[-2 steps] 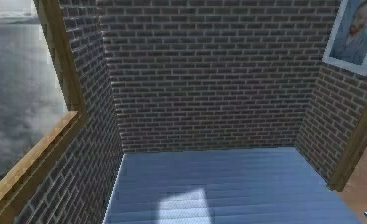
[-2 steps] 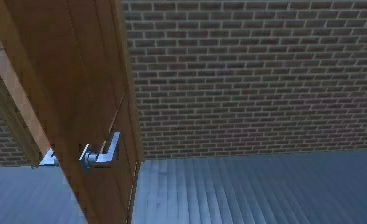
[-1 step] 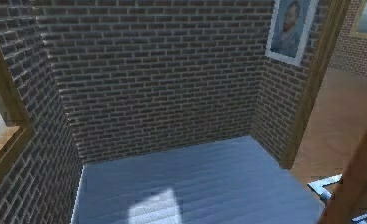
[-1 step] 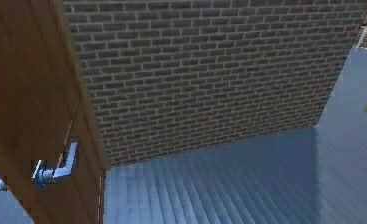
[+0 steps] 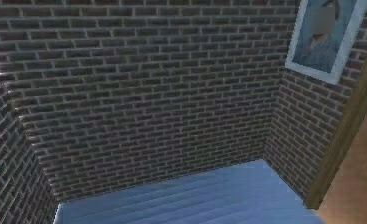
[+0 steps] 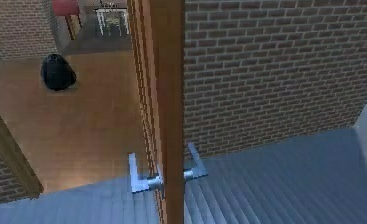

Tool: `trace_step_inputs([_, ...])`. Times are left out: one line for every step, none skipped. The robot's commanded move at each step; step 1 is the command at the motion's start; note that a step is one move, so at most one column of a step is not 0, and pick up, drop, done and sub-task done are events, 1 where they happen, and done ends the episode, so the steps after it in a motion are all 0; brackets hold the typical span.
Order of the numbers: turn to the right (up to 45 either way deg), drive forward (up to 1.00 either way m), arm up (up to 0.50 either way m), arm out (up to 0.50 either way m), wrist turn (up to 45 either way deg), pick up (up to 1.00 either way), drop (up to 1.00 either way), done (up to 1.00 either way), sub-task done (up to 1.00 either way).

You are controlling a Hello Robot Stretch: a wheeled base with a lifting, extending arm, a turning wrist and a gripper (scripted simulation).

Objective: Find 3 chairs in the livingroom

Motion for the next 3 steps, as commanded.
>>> trace_step_inputs([27.0, 0.00, 0.00, 0.00, 0.0, 0.00, 0.00, 0.00, 0.00])
trace_step_inputs([0.0, 0.45, 0.00, 0.00, 0.0, 0.00, 0.00, 0.00, 0.00])
trace_step_inputs([45.0, 0.00, 0.00, 0.00, 0.0, 0.00, 0.00, 0.00, 0.00])
